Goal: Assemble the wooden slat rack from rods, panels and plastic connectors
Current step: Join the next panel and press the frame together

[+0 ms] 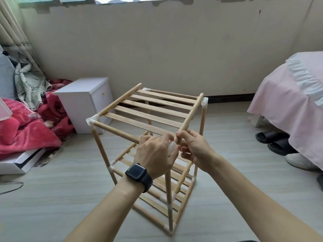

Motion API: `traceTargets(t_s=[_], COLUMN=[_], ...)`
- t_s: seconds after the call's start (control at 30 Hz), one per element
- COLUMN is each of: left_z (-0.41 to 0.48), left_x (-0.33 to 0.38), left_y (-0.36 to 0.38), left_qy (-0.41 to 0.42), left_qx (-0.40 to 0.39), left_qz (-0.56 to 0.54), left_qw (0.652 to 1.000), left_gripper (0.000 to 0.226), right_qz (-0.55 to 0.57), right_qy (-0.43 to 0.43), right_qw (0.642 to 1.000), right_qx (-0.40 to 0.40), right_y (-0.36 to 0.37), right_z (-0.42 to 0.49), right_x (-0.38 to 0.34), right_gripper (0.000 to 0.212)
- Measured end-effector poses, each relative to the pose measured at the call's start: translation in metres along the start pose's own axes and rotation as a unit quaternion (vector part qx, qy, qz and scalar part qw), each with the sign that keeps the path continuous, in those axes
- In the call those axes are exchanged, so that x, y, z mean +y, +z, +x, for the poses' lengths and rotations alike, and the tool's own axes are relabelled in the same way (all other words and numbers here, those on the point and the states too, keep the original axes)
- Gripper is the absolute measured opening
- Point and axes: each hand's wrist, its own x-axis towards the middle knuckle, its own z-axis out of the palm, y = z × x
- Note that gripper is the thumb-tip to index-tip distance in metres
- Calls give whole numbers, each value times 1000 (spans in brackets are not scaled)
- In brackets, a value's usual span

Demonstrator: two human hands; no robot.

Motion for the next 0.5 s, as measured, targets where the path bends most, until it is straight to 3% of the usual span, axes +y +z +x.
traceTargets(t_s=[0.27,0.5], left_z=[-2,-3], left_x=[-14,-16], left_y=[-5,-7], left_qy=[-17,-27], left_qx=[-2,-19], left_qz=[32,43], left_qw=[999,998], left_gripper=[37,34], right_qz=[-4,2], right_qy=[-33,-9], right_qw=[999,999], right_qx=[29,39], right_y=[17,25], right_z=[0,-4], right_x=[3,1], right_gripper=[25,25])
